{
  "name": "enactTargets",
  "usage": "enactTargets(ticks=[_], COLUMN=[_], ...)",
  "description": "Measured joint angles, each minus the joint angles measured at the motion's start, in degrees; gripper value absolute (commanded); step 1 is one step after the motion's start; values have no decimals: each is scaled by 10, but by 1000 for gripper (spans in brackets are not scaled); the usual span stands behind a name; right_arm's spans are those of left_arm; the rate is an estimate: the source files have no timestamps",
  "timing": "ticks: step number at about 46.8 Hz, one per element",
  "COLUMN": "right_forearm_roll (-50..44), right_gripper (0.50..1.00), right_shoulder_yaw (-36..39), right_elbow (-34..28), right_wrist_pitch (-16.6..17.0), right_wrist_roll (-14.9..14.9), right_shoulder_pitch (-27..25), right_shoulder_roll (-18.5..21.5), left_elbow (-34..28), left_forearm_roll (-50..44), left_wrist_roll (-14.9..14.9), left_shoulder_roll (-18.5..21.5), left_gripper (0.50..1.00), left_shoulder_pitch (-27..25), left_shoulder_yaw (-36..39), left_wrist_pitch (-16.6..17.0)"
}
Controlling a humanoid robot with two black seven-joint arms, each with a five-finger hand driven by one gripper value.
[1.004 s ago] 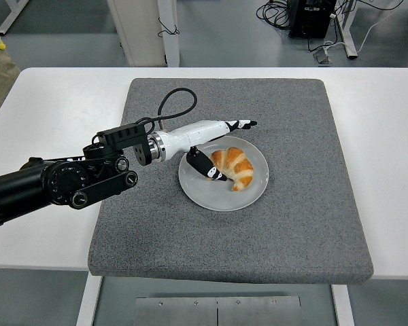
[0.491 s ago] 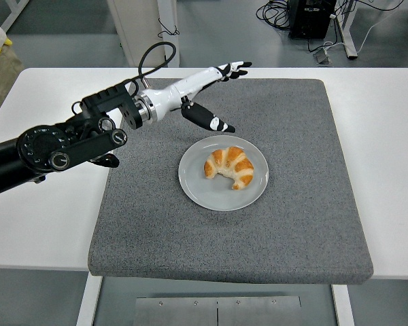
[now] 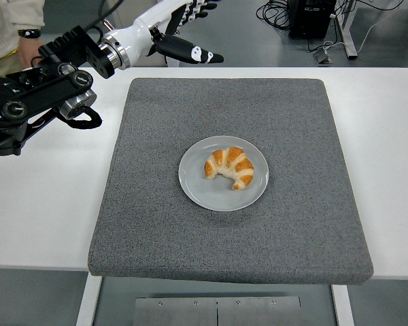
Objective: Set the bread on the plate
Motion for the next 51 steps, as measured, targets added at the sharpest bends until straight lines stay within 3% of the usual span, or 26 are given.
enactTargets(ticks=[16,23,35,51], right_forearm_roll=[0,0,0,0], right_gripper=[1000,1000,1000,1000], right_shoulder_yaw=[0,2,1,4], right_elbow=[0,0,0,9], right_wrist_pitch=[0,0,0,2], right_wrist_roll=[0,0,0,0], right_shoulder_pitch=[0,0,0,0], right_shoulder_roll=[0,0,0,0], left_elbow=[80,154,298,365], left_forearm_roll=[-164,-231,-253,-261], left_wrist_roll=[34,35,36,32], left_shoulder_roll=[-2,-10,-82,-143], left_gripper=[971,971,971,971], left_shoulder_pitch=[22,52,100,139], left_shoulder_yaw=[-74,-127,-186,-221], left_wrist_pitch=[-20,-69,-141,-152])
